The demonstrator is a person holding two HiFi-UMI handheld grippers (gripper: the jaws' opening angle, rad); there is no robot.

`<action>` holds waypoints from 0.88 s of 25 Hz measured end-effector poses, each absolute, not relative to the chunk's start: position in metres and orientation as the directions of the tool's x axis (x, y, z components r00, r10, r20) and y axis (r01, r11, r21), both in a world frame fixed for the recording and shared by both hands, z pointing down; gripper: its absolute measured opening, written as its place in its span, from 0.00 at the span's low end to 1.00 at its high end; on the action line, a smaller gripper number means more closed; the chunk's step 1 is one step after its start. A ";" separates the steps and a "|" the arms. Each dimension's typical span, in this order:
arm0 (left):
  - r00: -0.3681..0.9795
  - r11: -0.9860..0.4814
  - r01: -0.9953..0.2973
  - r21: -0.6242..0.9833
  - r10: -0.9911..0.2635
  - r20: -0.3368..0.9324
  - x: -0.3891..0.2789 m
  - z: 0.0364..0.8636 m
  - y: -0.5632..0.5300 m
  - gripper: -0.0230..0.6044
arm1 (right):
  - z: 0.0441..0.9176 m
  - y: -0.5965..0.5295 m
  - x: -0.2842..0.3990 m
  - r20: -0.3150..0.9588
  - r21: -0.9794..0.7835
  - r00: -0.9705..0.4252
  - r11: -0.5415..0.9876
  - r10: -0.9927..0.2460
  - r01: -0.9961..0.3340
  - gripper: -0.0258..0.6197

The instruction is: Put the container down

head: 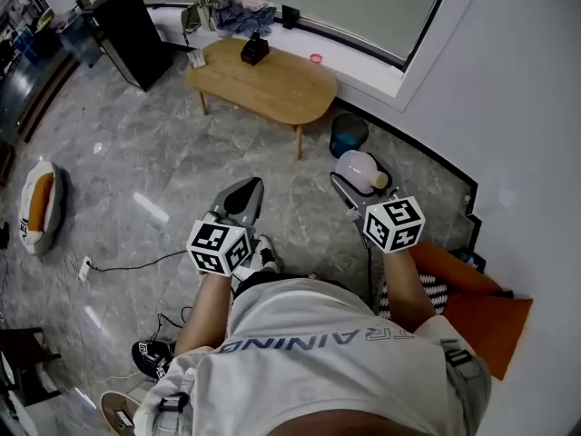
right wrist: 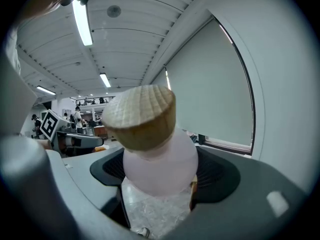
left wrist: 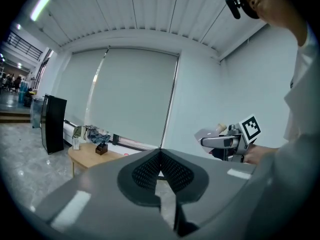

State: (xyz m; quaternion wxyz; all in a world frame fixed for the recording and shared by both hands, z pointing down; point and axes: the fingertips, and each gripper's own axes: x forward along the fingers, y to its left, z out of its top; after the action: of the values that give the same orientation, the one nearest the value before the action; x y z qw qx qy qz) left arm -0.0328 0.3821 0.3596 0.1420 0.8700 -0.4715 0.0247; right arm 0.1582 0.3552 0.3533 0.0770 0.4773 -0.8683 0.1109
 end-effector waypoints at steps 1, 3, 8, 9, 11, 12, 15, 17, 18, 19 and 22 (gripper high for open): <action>0.557 -0.517 -0.826 0.225 -0.811 0.182 -0.032 0.361 0.379 0.04 | 0.356 0.353 0.160 0.242 -0.123 -0.528 0.514 -0.814 -0.849 0.68; 0.563 -0.521 -0.823 0.228 -0.804 0.193 -0.032 0.364 0.372 0.04 | 0.363 0.346 0.162 0.251 -0.138 -0.519 0.500 -0.817 -0.855 0.68; 0.573 -0.522 -0.816 0.248 -0.789 0.222 -0.040 0.379 0.350 0.04 | 0.379 0.327 0.160 0.266 -0.174 -0.499 0.469 -0.824 -0.866 0.68; 0.575 -0.523 -0.814 0.253 -0.787 0.225 -0.042 0.381 0.342 0.04 | 0.381 0.321 0.159 0.271 -0.171 -0.495 0.465 -0.826 -0.869 0.68; 0.583 -0.530 -0.808 0.257 -0.781 0.224 -0.044 0.382 0.325 0.04 | 0.382 0.307 0.158 0.272 -0.166 -0.486 0.457 -0.830 -0.874 0.68; 0.588 -0.535 -0.805 0.255 -0.779 0.221 -0.045 0.381 0.316 0.04 | 0.381 0.300 0.157 0.270 -0.165 -0.482 0.453 -0.833 -0.876 0.68; 0.592 -0.543 -0.802 0.248 -0.778 0.210 -0.056 0.377 0.286 0.04 | 0.377 0.272 0.148 0.264 -0.159 -0.474 0.446 -0.840 -0.881 0.68; 0.590 -0.540 -0.803 0.252 -0.781 0.206 -0.068 0.378 0.266 0.04 | 0.375 0.253 0.139 0.260 -0.161 -0.471 0.443 -0.843 -0.882 0.68; 0.589 -0.538 -0.803 0.256 -0.782 0.205 -0.075 0.378 0.258 0.04 | 0.374 0.244 0.134 0.258 -0.162 -0.470 0.442 -0.844 -0.882 0.68; 0.586 -0.534 -0.805 0.259 -0.784 0.205 -0.083 0.378 0.249 0.04 | 0.372 0.236 0.127 0.256 -0.161 -0.471 0.443 -0.844 -0.882 0.68; 0.577 -0.526 -0.810 0.259 -0.794 0.194 -0.107 0.374 0.225 0.04 | 0.366 0.210 0.106 0.245 -0.156 -0.475 0.450 -0.845 -0.879 0.68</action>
State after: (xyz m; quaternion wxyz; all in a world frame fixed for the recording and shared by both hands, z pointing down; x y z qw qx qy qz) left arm -0.1071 0.2248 0.3736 0.1617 0.8731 -0.4593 0.0260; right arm 0.1056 0.2098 0.3664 0.0661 0.5078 -0.8488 0.1313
